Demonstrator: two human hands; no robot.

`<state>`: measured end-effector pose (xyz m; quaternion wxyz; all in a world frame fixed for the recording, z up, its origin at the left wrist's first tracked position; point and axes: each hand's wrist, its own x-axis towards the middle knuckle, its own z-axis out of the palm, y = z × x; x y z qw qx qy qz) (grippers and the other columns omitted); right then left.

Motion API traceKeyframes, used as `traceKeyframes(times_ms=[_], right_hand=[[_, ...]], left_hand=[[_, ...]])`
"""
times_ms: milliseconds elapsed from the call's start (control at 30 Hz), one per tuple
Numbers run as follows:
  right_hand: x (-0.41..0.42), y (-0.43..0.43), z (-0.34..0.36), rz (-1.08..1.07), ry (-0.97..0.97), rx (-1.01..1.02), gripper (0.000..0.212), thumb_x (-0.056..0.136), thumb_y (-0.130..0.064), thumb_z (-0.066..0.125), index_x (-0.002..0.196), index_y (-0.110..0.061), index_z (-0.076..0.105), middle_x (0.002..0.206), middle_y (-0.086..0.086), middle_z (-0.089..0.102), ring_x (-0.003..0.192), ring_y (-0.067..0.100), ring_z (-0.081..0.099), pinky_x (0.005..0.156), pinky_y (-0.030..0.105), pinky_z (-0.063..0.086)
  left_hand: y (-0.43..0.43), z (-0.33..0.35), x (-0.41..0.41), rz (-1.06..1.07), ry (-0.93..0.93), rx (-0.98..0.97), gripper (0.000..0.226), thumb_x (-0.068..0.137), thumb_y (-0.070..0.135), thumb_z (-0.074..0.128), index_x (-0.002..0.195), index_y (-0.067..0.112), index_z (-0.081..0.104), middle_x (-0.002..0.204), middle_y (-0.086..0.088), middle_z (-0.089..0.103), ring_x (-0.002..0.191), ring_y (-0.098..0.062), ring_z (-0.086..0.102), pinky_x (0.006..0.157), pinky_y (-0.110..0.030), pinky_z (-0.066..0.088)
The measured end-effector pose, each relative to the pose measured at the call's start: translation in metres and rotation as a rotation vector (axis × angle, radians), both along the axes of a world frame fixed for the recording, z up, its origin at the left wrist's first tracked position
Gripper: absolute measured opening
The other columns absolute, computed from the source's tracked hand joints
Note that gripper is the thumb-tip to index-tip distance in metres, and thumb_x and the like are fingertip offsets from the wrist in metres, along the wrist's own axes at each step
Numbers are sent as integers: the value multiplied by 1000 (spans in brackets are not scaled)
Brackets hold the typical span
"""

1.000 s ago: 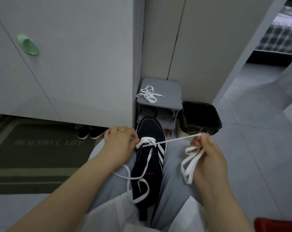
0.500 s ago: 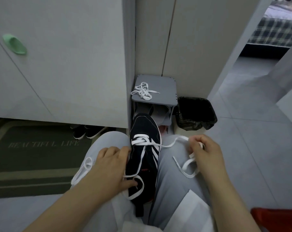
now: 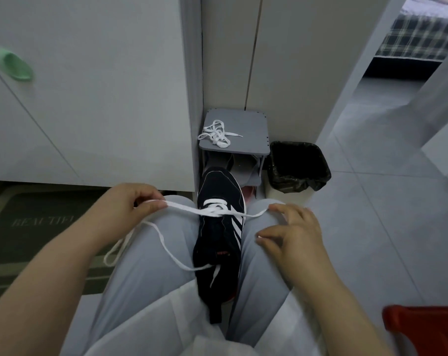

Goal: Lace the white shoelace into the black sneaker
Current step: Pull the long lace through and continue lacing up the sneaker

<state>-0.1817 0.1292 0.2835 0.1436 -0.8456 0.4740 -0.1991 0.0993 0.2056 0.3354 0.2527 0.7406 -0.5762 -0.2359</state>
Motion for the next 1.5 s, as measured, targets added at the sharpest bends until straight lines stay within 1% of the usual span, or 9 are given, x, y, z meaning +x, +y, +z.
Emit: traceKeyframes(times_ms=[100,200,267,367,467,600,767,933,1500], right_hand=[[8,0,-1,-5,-104,-90,20,81,-43,55,75,-38,73,100,-10,64,111,15,38,110,31,0],[21,0,4,54,-171,-62,32,86,-39,44,91,-30,74,77,-12,61,85,14,48,101,47,29],[32,0,7,133,-189,52,26,90,-25,51,104,-20,72,81,-3,63,80,20,55,83,39,46],[42,-1,6,93,-276,238,20,85,-15,65,104,-18,70,85,-2,65,83,14,61,79,28,49],[46,-4,4,25,-371,306,5,77,-15,73,80,-18,71,71,-14,63,74,4,60,70,17,48],[47,-4,1,106,-368,237,12,82,-7,67,89,-14,75,77,-22,55,79,-6,56,76,6,41],[48,-1,0,101,-409,254,25,82,-2,64,98,-22,68,85,-10,63,82,4,60,80,14,47],[51,-4,4,-6,-463,382,32,75,-7,72,77,-29,49,72,-7,66,70,4,62,71,20,50],[54,-5,5,-31,-538,465,27,72,-10,76,70,-24,53,71,-1,67,67,7,62,67,19,50]], left_hand=[[-8,-9,5,106,-92,-19,15,91,24,54,87,30,67,89,7,66,87,-13,58,77,-30,46],[-17,-20,-1,270,-256,-78,20,92,20,51,96,31,67,101,-3,61,98,-28,51,88,-41,41],[-18,-23,-17,264,-293,-229,27,91,17,45,102,28,66,104,-6,58,100,-31,47,86,-36,34],[-16,-25,-51,44,-289,-315,34,78,34,37,88,31,70,89,3,58,88,-23,49,79,-32,26],[-15,-42,-71,-47,-360,-292,17,71,42,53,72,37,70,75,10,54,75,-21,51,71,-35,28],[-18,-57,-77,10,-301,-287,13,64,32,81,74,33,73,76,13,43,78,-15,39,74,-34,22],[-22,-61,-84,66,-270,-306,21,59,29,85,77,31,75,74,13,42,76,-14,36,71,-35,23],[-25,-65,-85,93,-225,-342,22,58,23,85,77,27,75,74,12,43,79,-16,37,75,-35,21],[-27,-63,-85,72,-161,-337,18,64,26,80,82,28,75,77,12,45,83,-15,37,73,-23,10]])
